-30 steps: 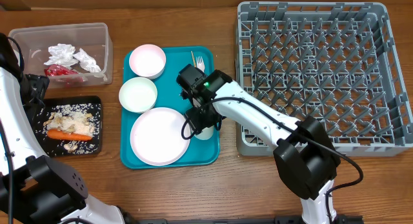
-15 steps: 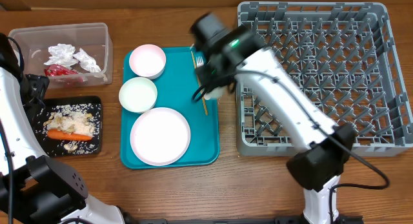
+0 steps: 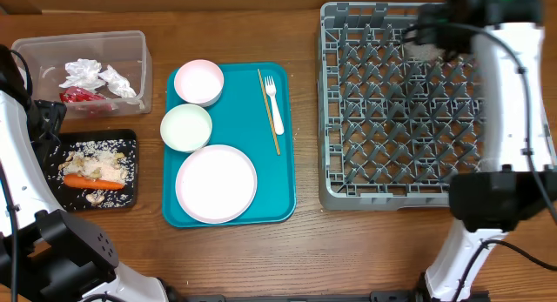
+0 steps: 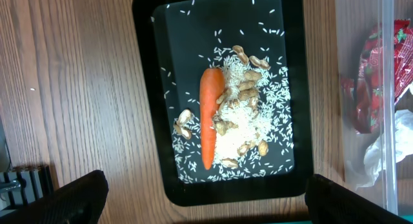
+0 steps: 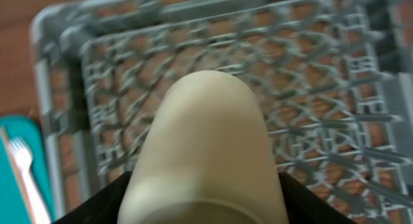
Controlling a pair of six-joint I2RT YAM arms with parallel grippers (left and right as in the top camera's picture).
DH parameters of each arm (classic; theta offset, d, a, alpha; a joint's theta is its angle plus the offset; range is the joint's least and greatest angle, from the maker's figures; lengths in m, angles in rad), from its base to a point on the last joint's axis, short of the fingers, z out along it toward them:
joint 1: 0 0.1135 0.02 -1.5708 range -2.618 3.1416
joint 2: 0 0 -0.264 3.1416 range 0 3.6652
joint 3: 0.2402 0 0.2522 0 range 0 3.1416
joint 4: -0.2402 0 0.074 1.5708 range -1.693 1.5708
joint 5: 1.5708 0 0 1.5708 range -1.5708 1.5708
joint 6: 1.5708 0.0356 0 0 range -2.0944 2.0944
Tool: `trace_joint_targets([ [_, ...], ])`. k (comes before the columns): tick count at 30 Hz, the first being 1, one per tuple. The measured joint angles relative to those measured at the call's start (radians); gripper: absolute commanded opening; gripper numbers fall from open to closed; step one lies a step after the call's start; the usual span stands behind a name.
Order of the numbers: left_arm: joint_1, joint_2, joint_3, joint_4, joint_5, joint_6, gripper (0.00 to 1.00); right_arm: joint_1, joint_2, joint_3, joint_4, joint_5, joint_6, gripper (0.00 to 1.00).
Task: Sort waste into correct bins and load items into the dishwasher rack
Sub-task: 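Carry the white cup right and place it upside down in the grey rack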
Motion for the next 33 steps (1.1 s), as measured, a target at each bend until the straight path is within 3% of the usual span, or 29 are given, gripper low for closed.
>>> trace_joint_targets([
  [4,0.000,0.000,0.000,0.000,0.000,0.000,1.00,-0.083,0.018,0.000,0.000,-0.039,0.000,0.46],
  [12,0.000,0.000,0.000,0.000,0.000,0.000,1.00,-0.074,0.129,0.000,0.000,-0.079,0.000,0.52],
  [14,0.000,0.000,0.000,0.000,0.000,0.000,1.00,-0.067,0.159,0.000,-0.006,-0.084,0.000,0.59],
  [17,0.000,0.000,0.000,0.000,0.000,0.000,1.00,-0.062,0.194,0.000,-0.022,-0.087,-0.002,0.84],
  [21,0.000,0.000,0.000,0.000,0.000,0.000,1.00,-0.061,0.208,0.000,-0.040,-0.087,-0.002,0.90],
  [33,0.000,0.000,0.000,0.000,0.000,0.000,1.00,-0.054,0.203,0.000,-0.132,-0.209,0.000,0.96],
])
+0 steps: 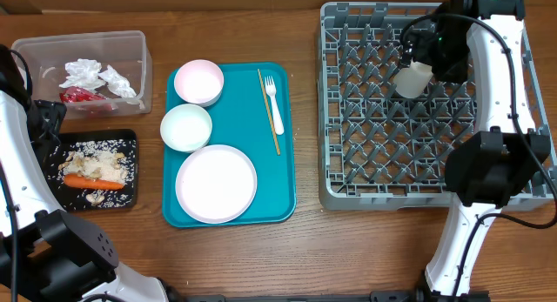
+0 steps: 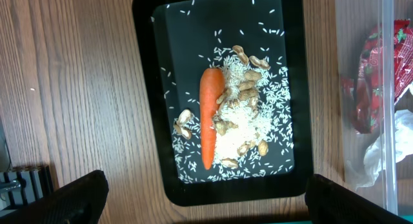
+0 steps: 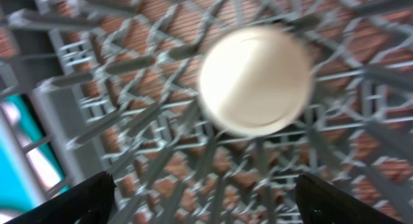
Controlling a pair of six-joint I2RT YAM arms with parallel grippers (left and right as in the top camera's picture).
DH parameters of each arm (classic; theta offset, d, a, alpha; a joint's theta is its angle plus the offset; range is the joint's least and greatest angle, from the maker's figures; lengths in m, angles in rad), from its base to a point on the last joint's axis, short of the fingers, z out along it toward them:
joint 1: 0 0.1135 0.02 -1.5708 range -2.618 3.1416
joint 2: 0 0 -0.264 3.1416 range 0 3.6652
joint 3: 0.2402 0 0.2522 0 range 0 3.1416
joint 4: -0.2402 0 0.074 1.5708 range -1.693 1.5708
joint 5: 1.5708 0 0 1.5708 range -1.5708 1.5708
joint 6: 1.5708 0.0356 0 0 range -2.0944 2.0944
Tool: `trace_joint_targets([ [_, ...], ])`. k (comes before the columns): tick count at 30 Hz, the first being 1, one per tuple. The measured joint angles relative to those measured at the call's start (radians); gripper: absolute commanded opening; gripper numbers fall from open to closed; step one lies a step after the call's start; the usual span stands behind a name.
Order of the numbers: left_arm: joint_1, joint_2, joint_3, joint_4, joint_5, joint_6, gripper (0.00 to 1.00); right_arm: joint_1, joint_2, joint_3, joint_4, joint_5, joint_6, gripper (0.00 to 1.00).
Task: Sort waste into correct bins and load items into the dishwasher rack
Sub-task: 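Carry the white cup right and place it upside down in the grey rack, then move the right gripper to the wooden chopstick and grasp it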
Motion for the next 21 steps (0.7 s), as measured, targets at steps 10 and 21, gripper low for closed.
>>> trace_joint_targets([
  [10,0.000,0.000,0.000,0.000,0.000,0.000,1.00,0.244,-0.132,0.001,0.083,-0.194,0.001,1.00],
  [21,0.000,0.000,0.000,0.000,0.000,0.000,1.00,0.626,-0.029,0.005,0.222,0.031,0.115,0.85],
])
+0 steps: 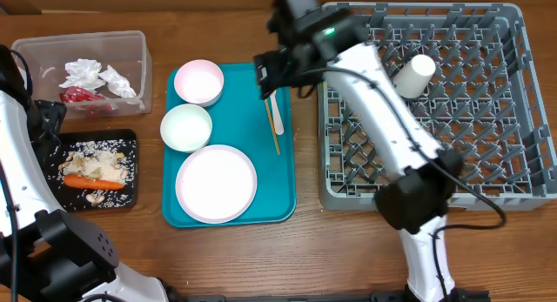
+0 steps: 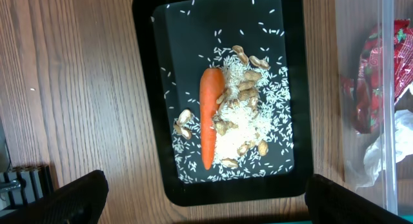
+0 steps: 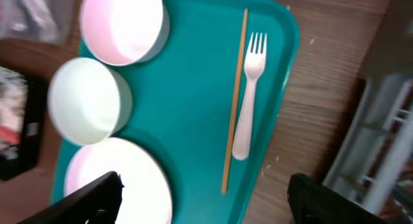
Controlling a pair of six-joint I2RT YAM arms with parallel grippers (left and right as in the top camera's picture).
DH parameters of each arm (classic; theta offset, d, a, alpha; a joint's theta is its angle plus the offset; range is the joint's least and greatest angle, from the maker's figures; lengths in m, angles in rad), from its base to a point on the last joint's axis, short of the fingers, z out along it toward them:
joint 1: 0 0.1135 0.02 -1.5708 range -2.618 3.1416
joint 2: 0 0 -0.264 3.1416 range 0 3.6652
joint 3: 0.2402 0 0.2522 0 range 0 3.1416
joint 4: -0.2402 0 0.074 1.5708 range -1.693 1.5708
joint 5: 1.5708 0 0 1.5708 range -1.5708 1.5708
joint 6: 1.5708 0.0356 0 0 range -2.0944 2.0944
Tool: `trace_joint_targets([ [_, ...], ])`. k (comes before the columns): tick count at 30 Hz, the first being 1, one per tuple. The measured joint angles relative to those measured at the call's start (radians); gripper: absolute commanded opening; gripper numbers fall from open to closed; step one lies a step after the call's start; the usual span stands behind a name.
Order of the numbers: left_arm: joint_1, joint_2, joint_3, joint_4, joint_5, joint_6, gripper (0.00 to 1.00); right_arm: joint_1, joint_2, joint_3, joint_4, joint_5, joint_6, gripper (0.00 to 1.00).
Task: Sort waste into correct bins and load items into the dishwasher rack
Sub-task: 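Move the right gripper to the wooden chopstick and grasp it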
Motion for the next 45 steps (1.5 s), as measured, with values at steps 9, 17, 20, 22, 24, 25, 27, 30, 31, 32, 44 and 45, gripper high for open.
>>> trace_joint_targets([
  [9,0.000,0.000,0.000,0.000,0.000,-0.002,1.00,0.056,0.213,0.000,0.065,0.089,0.043,0.77],
  [17,0.000,0.000,0.000,0.000,0.000,-0.003,1.00,0.061,0.285,0.000,0.066,0.088,0.061,0.75],
  [20,0.000,0.000,0.000,0.000,0.000,-0.002,1.00,0.069,0.300,0.000,0.072,0.088,0.062,0.75],
  [22,0.000,0.000,0.000,0.000,0.000,-0.002,1.00,0.078,0.308,0.000,0.077,0.088,0.064,0.75],
  [24,0.000,0.000,0.000,0.000,0.000,-0.002,1.00,0.083,0.309,0.000,0.082,0.089,0.064,0.75],
  [25,0.000,0.000,0.000,0.000,0.000,-0.003,1.00,0.087,0.309,0.000,0.083,0.089,0.065,0.75],
  [27,0.000,0.000,0.000,0.000,0.000,-0.002,1.00,0.091,0.309,0.000,0.084,0.089,0.064,0.75],
  [30,0.000,0.000,0.000,0.000,0.000,-0.003,1.00,0.093,0.310,0.000,0.087,0.089,0.064,0.76],
  [31,0.000,0.000,0.000,0.000,0.000,-0.002,1.00,0.093,0.311,0.000,0.090,0.089,0.065,0.76],
  [32,0.000,0.000,0.000,0.000,0.000,-0.003,1.00,0.093,0.311,0.000,0.091,0.089,0.065,0.76],
  [44,0.000,0.000,0.000,0.000,0.000,-0.003,1.00,0.094,0.348,0.001,0.104,0.093,0.065,0.77],
  [45,0.000,0.000,0.000,0.000,0.000,-0.003,1.00,0.095,0.348,0.001,0.105,0.093,0.065,0.76],
])
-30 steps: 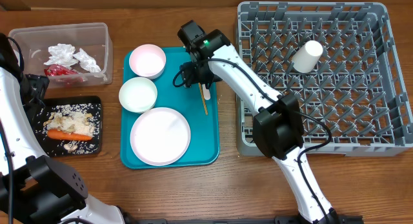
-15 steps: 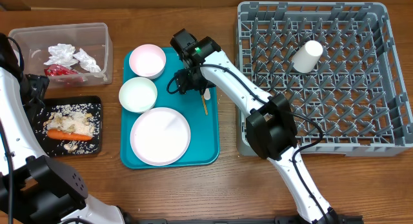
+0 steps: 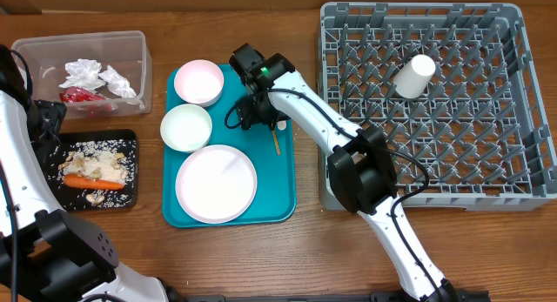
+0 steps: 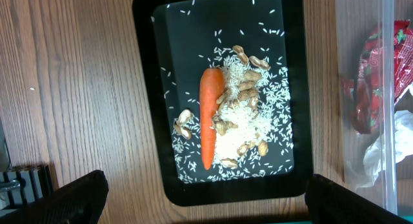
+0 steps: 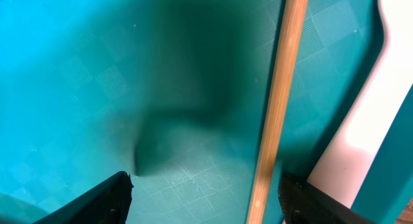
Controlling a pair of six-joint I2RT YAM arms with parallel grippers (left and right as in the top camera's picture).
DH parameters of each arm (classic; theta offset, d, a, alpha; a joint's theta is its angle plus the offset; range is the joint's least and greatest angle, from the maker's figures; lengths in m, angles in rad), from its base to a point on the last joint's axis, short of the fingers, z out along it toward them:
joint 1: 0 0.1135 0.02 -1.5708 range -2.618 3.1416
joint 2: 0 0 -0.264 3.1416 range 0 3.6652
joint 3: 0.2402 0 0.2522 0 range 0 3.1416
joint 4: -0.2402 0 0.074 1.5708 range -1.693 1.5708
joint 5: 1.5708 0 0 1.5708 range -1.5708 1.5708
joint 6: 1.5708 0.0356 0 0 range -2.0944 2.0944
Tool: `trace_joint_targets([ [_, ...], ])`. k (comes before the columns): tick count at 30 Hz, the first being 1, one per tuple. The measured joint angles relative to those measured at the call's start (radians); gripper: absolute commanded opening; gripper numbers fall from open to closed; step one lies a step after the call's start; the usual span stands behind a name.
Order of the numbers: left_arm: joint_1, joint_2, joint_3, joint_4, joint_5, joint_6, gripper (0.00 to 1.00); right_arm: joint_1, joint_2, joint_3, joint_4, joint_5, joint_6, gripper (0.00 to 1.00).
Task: Sort waste into correct bins and load items into the dishwasher rack
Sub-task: 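Move the right gripper to the wooden chopstick and grasp it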
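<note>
My right gripper (image 5: 206, 208) is open and low over the teal tray (image 3: 261, 189). Its fingers (image 5: 97, 201) straddle the wooden chopstick (image 5: 281, 101), and the white fork (image 5: 377, 88) lies just to the right of it. From overhead the right gripper (image 3: 259, 109) covers the tops of the chopstick (image 3: 276, 144) and the fork (image 3: 280, 124). A cream cup (image 3: 413, 76) lies on its side in the grey dishwasher rack (image 3: 331, 193). My left gripper (image 4: 206, 201) is open above the black tray (image 4: 145, 88) holding a carrot (image 4: 208, 117), rice and peanuts.
On the teal tray sit a pink bowl (image 3: 198, 81), a pale green bowl (image 3: 185, 126) and a white plate (image 3: 216, 183). A clear bin (image 3: 139, 41) at the back left holds crumpled tissue (image 3: 91, 74) and a red wrapper (image 4: 381, 75).
My right gripper was high above the teal tray's upper right part. It is now down close to the tray, open around the chopstick. The left arm and the cup have not moved.
My right gripper first held the cream cup over the rack. Then the cup lay in the rack with the fingers open above it. After that the gripper was over the teal tray, and now it is low at the chopstick. The left gripper stayed above the black tray.
</note>
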Motion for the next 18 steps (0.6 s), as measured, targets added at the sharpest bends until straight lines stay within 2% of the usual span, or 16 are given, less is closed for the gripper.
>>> trace_joint_targets([
  [2,0.000,0.000,0.000,0.000,0.000,0.000,1.00,0.000,0.000,0.000,0.000,0.000,0.000,0.75],
  [6,0.000,0.000,0.000,0.000,0.000,0.000,1.00,0.002,0.000,0.000,0.003,0.000,0.009,0.56],
  [8,0.000,0.000,0.000,0.000,0.000,0.000,1.00,0.007,0.000,-0.007,0.017,-0.001,0.022,0.52],
  [18,0.000,0.000,0.000,0.000,0.000,0.000,1.00,0.024,-0.001,-0.019,0.013,0.011,0.058,0.04],
])
